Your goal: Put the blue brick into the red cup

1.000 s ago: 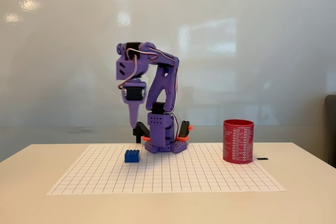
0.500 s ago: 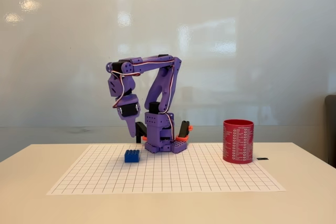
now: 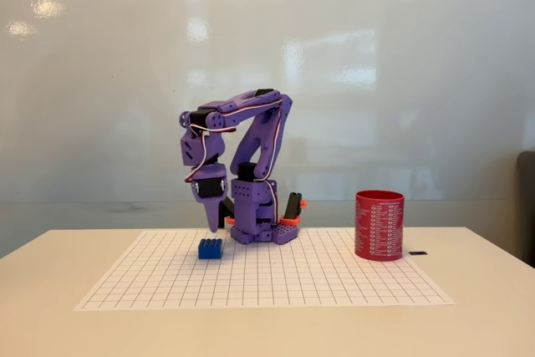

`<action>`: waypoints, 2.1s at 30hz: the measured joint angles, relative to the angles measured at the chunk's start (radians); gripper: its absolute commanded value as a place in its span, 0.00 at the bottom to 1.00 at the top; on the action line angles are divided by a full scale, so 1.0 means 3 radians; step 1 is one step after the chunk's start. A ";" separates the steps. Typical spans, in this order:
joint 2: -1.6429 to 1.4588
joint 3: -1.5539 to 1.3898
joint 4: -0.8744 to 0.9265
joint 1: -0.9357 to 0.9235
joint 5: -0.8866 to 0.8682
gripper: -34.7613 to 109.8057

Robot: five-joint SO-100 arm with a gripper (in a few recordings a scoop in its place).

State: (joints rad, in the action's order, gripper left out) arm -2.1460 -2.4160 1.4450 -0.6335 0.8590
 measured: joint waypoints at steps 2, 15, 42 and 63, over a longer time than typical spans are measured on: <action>0.0000 0.0005 0.0031 0.0005 -0.0118 0.24; -0.0072 0.0061 0.0332 0.0097 -0.0685 0.65; -0.0092 -0.0629 -0.0527 -0.0399 0.0036 0.24; -0.0189 0.1012 0.0271 0.0240 -0.0399 0.24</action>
State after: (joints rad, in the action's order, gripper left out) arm -2.2028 -2.1123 1.5263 -0.5614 0.7394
